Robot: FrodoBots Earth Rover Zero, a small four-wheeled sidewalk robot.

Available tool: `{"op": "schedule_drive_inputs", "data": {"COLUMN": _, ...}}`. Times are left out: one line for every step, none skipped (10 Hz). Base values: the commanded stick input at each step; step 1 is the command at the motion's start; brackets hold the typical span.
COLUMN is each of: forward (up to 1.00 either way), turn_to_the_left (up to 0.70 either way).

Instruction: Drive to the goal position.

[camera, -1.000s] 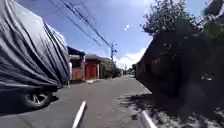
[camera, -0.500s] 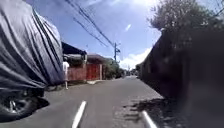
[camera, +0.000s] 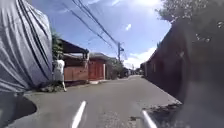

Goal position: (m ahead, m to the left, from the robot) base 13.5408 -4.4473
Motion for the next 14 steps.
{"op": "schedule_drive_inputs", "data": {"forward": 1.0, "turn_to_the_left": 0.03}}
{"op": "schedule_drive_inputs", "data": {"forward": 1.0, "turn_to_the_left": 0.0}}
{"op": "schedule_drive_inputs", "data": {"forward": 1.0, "turn_to_the_left": 0.03}}
{"op": "schedule_drive_inputs", "data": {"forward": 1.0, "turn_to_the_left": 0.0}}
{"op": "schedule_drive_inputs", "data": {"forward": 1.0, "turn_to_the_left": 0.09}}
{"op": "schedule_drive_inputs", "data": {"forward": 1.0, "turn_to_the_left": 0.19}}
{"op": "schedule_drive_inputs", "data": {"forward": 1.0, "turn_to_the_left": -0.29}}
{"op": "schedule_drive_inputs", "data": {"forward": 1.0, "turn_to_the_left": -0.4}}
{"op": "schedule_drive_inputs", "data": {"forward": 1.0, "turn_to_the_left": -0.4}}
{"op": "schedule_drive_inputs", "data": {"forward": 1.0, "turn_to_the_left": -0.4}}
{"op": "schedule_drive_inputs", "data": {"forward": 1.0, "turn_to_the_left": -0.4}}
{"op": "schedule_drive_inputs", "data": {"forward": 1.0, "turn_to_the_left": -0.4}}
{"op": "schedule_drive_inputs", "data": {"forward": 1.0, "turn_to_the_left": -0.12}}
{"op": "schedule_drive_inputs", "data": {"forward": 1.0, "turn_to_the_left": 0.08}}
